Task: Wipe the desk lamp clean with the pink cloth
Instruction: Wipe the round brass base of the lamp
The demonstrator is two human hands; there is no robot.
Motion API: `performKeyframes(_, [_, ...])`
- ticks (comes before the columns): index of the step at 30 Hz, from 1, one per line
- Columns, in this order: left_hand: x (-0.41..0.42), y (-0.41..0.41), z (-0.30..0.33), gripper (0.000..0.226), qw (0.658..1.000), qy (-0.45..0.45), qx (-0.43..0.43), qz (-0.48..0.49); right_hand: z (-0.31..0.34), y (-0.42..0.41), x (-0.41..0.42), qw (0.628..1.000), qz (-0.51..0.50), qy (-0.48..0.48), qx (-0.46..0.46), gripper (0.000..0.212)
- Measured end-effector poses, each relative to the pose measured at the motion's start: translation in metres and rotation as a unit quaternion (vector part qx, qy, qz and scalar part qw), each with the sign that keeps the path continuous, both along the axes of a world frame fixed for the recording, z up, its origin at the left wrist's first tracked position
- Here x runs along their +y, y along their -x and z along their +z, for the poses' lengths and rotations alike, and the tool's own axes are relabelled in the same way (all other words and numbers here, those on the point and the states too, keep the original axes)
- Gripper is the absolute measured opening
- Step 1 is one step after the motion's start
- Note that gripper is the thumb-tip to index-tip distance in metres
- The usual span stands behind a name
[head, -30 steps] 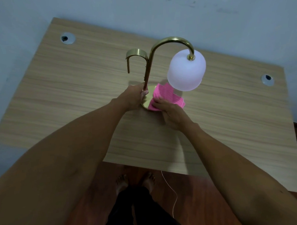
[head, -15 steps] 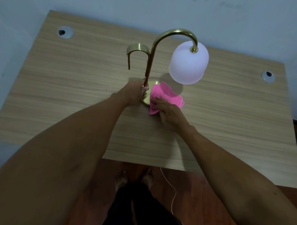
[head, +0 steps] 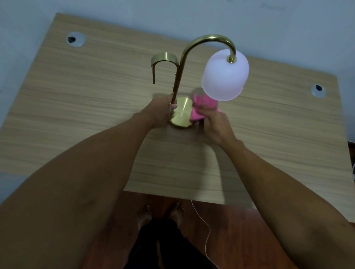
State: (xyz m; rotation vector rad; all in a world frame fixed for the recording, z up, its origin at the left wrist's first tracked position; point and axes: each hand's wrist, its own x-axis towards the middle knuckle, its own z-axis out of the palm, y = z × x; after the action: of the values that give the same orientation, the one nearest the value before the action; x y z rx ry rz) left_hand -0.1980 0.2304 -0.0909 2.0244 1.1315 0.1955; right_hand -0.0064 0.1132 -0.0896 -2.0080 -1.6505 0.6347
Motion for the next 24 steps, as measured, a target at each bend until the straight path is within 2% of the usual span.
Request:
performKeyframes(2, [0.001,-0.001,-0.002,0.014,1.0,-0.009,0.003,-0.006,0.003,0.004,0.015,0.991,-0.102,-0.038,0.078,0.054])
performKeyframes(4, [0.001,-0.001,-0.004,0.013,1.0,-0.013,-0.004,-0.005,0.005,0.014,0.031,0.982,-0.135,-0.047,0.126,0.049])
performKeyframes(5, [0.001,-0.001,-0.004,0.014,1.0,-0.018,-0.006,-0.003,0.002,0.02,0.039,0.985,-0.126,-0.043,0.108,0.04])
performKeyframes(6, [0.001,0.0,-0.004,0.016,1.0,-0.025,-0.011,-0.003,0.0,0.027,0.044,0.987,-0.09,-0.014,0.135,0.032])
performKeyframes(7, [0.0,0.0,-0.003,0.019,0.999,-0.034,-0.017,-0.006,-0.006,0.033,0.045,0.991,-0.03,0.027,0.131,0.033])
performKeyframes(9, [0.0,0.001,-0.004,0.022,0.999,-0.041,-0.017,-0.012,-0.02,0.041,0.036,0.995,0.049,0.071,0.044,0.044])
performKeyframes(14, [0.002,0.0,-0.011,0.018,1.0,-0.02,-0.012,0.005,-0.041,0.043,-0.004,0.999,-0.005,0.008,0.031,0.059])
performKeyframes(19, [0.0,-0.002,-0.012,0.019,1.0,-0.022,0.001,0.011,-0.049,0.093,-0.024,0.998,-0.067,0.017,0.015,0.062])
performKeyframes(22, [0.0,-0.002,-0.01,0.019,1.0,-0.023,0.006,0.005,-0.05,0.119,-0.031,0.997,-0.065,0.012,0.043,0.064])
performKeyframes(24, [-0.001,-0.002,-0.008,0.02,1.0,-0.021,0.01,-0.004,-0.042,0.123,-0.033,0.991,-0.07,0.01,0.114,0.057])
